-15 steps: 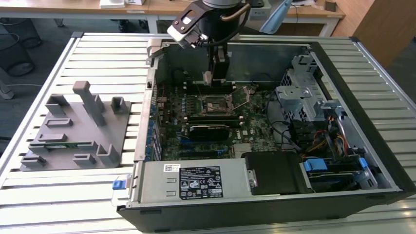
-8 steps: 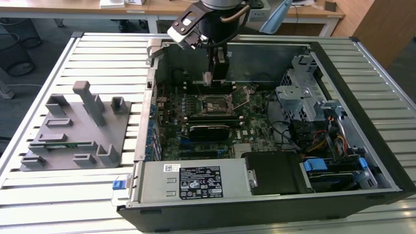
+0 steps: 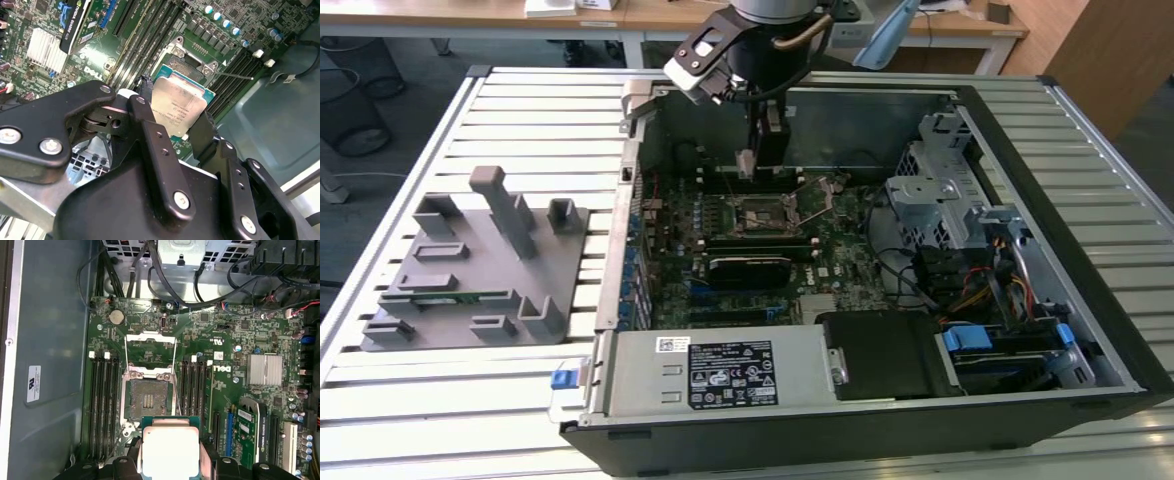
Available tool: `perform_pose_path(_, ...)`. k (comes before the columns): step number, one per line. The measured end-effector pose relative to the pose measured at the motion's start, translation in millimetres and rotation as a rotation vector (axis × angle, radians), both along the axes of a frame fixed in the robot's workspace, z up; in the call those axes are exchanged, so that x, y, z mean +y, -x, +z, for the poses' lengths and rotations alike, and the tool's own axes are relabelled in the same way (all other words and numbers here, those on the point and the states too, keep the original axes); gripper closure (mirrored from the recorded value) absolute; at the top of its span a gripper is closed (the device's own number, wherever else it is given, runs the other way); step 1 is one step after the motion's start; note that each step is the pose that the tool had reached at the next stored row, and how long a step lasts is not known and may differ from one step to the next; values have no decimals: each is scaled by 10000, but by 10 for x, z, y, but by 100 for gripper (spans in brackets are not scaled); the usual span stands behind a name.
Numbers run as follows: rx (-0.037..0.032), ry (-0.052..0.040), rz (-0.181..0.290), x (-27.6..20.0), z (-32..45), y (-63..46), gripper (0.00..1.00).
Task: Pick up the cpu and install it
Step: 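Place the cpu into insertion slot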
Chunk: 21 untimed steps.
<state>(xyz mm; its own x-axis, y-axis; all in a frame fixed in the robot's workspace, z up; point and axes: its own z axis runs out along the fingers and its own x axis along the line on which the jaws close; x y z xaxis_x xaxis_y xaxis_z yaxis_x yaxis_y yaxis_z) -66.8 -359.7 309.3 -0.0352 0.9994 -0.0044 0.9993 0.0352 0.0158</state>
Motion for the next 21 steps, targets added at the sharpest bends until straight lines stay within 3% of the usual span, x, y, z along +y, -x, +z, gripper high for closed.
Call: perform_pose_path(21,0,1,-142,8,-115,1,46)
